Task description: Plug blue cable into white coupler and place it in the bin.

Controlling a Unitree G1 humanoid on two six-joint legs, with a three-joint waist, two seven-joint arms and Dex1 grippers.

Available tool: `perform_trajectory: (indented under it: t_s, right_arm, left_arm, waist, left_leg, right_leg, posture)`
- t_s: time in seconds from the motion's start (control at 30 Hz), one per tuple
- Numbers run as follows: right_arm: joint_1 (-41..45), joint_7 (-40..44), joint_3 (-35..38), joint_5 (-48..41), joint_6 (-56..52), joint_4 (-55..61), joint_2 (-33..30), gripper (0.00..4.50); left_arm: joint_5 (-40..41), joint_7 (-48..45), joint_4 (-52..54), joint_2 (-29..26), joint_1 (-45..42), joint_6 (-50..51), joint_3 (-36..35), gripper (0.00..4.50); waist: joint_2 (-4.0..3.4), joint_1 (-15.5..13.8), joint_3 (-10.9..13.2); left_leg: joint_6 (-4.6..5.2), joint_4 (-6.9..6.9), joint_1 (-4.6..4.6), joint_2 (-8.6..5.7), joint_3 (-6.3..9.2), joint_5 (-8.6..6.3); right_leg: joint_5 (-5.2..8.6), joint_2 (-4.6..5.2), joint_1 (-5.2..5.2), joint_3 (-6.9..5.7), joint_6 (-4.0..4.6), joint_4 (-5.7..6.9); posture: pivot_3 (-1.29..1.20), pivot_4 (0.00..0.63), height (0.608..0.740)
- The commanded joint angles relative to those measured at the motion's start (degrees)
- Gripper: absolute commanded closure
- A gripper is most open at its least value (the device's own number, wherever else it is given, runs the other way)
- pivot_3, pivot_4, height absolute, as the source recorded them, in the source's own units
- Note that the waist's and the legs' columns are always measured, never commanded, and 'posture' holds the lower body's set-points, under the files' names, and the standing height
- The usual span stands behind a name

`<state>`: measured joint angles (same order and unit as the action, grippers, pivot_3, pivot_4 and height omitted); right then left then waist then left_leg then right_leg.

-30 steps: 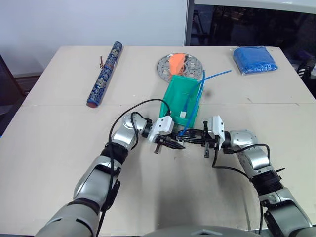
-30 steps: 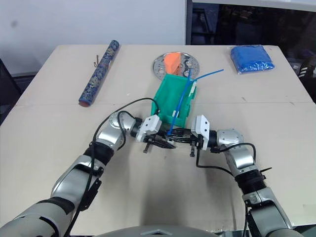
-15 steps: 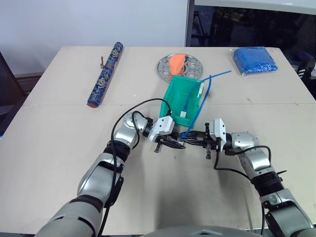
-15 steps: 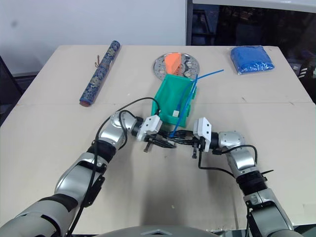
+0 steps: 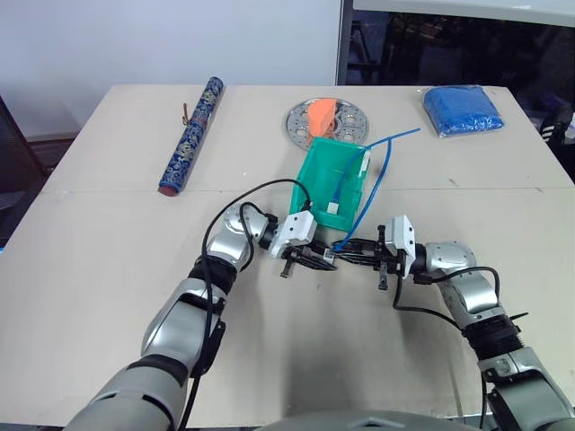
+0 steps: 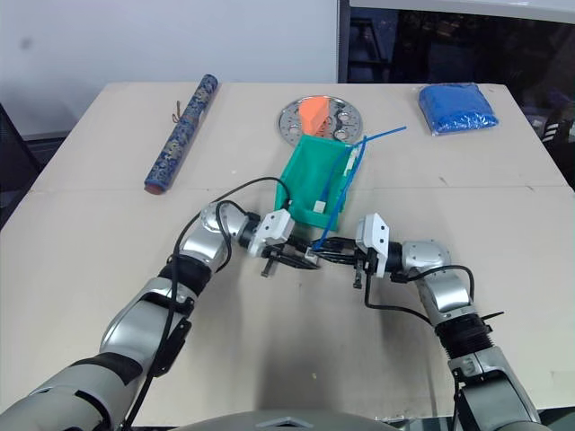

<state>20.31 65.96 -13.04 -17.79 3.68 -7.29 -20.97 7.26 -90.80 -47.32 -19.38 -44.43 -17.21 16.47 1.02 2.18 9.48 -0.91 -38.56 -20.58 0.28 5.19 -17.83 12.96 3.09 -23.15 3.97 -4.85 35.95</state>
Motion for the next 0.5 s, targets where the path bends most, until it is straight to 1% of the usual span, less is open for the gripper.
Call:
perform_trajectory:
  t_s: [0.03, 0.13, 0.27, 0.33, 0.4, 0.43, 0.5]
  right_arm:
    - [-1.2, -2.7, -3.6, 5.3, -4.4, -0.7, -0.5, 4.5]
    - [-1.4, -4.1, -5.5, 6.7, -8.2, -1.2, -0.6, 4.5]
    - [-1.1, -4.5, -7.4, 7.6, -11.7, -3.0, -0.6, 4.5]
    - [-0.7, -4.4, -8.5, 7.9, -15.2, -4.2, -0.5, 4.5]
    - [-0.6, -3.0, -9.5, 8.4, -14.4, -6.0, -0.4, 4.5]
    - [-0.5, -3.1, -8.1, 6.8, -12.3, -6.3, 1.0, 4.5]
    - [0.3, -4.3, -3.4, 0.4, -13.4, -4.1, 4.5, 4.5]
  left_arm:
    - [-0.7, 0.5, 0.8, 1.2, 1.2, 1.6, 0.4, 3.93]
    - [-0.6, 0.6, 1.7, 1.3, 1.7, 2.5, 0.2, 3.93]
    - [-0.4, 0.6, 2.8, 1.4, 2.2, 3.9, -0.2, 3.93]
    - [-0.5, 0.6, 3.2, 1.5, 2.4, 4.3, -0.3, 3.93]
    - [-0.6, 0.6, 3.6, 1.5, 2.5, 4.6, -0.3, 3.93]
    - [-0.6, 0.5, 3.8, 1.5, 2.6, 4.7, -0.3, 3.93]
    - [-0.7, 0.6, 4.5, 1.3, 3.0, 5.1, -0.3, 3.93]
  waist:
    - [0.01, 0.0, -0.1]
    - [-0.01, 0.0, -0.4]
    - [0.0, 0.1, -0.5]
    - [-0.01, 0.2, -0.7]
    - [-0.02, 0.3, -0.9]
    - [-0.03, 0.3, -1.0]
    - [-0.03, 0.3, -1.0]
  left_leg:
    - [0.0, 0.0, 0.01, 0.0, 0.0, 0.0]
    - [0.01, 0.0, 0.1, 0.0, 0.01, 0.0]
    - [0.05, 0.05, 0.64, 0.0, 0.0, -0.03]
    - [0.05, 0.08, 0.77, 0.02, 0.0, -0.03]
    - [0.05, 0.11, 0.82, 0.05, 0.01, -0.03]
    - [0.05, 0.12, 0.82, 0.06, 0.02, -0.03]
    - [0.05, 0.14, 0.84, 0.08, 0.02, -0.03]
  right_leg:
    - [0.0, 0.0, 0.0, 0.0, 0.0, 0.01]
    - [0.0, -0.01, 0.06, 0.0, 0.0, 0.06]
    - [0.02, -0.02, 0.68, 0.0, 0.0, 0.01]
    - [0.02, -0.04, 0.76, 0.0, 0.0, 0.01]
    - [0.02, -0.08, 0.76, 0.01, 0.01, 0.02]
    - [0.02, -0.09, 0.76, 0.0, 0.01, 0.02]
    - [0.03, -0.12, 0.76, 0.01, 0.01, 0.02]
  posture:
    - [0.0, 0.15, 0.74]
    - [0.0, 0.15, 0.74]
    - [0.0, 0.15, 0.74]
    - [0.0, 0.15, 0.74]
    - [0.0, 0.15, 0.74]
    - [0.0, 0.15, 0.74]
    - [0.0, 0.15, 0.74]
